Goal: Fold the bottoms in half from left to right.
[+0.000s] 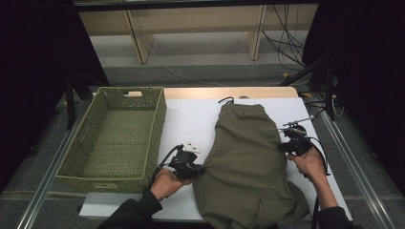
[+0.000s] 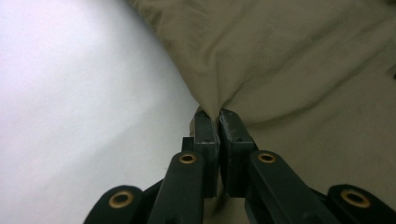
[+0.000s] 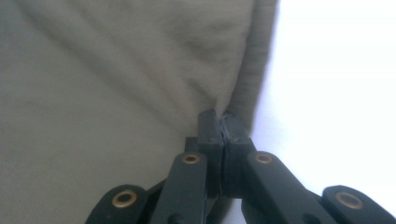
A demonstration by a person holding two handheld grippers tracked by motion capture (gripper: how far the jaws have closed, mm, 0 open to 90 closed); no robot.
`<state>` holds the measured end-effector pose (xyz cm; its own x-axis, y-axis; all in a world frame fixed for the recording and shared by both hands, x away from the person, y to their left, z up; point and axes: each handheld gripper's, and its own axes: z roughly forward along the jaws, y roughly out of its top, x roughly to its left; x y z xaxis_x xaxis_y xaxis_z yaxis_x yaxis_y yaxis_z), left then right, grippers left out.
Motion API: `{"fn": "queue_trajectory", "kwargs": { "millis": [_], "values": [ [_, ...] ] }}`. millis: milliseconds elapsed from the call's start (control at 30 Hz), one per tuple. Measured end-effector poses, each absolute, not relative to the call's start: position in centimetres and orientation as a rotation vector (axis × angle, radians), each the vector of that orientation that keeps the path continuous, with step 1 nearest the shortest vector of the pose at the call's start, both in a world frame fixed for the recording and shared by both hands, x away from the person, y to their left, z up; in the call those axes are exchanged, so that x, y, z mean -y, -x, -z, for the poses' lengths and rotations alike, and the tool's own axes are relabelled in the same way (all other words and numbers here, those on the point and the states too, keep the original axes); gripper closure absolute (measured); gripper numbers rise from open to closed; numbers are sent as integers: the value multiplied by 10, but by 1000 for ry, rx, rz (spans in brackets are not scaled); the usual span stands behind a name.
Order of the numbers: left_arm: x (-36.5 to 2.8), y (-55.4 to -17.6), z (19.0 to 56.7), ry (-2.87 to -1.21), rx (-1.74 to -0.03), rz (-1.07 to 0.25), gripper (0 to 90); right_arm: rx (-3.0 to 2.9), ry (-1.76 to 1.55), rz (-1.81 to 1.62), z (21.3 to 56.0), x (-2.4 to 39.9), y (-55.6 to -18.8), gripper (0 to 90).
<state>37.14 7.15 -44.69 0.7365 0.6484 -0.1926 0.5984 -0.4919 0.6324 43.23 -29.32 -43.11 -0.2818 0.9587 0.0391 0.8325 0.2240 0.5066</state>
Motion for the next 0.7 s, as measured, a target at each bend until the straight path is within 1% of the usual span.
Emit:
{"fn": "queue_trajectory", "kwargs": {
  "millis": [133,233,433,467,533,633,700],
  "values": [
    [-64,-367,447,-2238,-914,-81,850,-2197,-1714,-623,432,305,-431,893],
    [-60,-365,450,-2256,-901,-72,847,-2199,-1743,-580,439,310,-434,893],
    [-56,-363,458,-2276,-902,-59,836,-2237,-1760,-511,457,308,-438,878],
    [-56,-363,457,-2268,-908,-56,817,-2233,-1748,-512,457,308,-438,839],
    [-59,-365,450,-2246,-909,-53,755,-2216,-1743,-533,454,309,-437,723],
    [-63,-372,434,-2202,-923,-106,613,-2189,-1738,-603,450,312,-436,553],
    [-65,-379,424,-2161,-949,-132,562,-2183,-1731,-646,447,314,-436,484]
  ]
}}
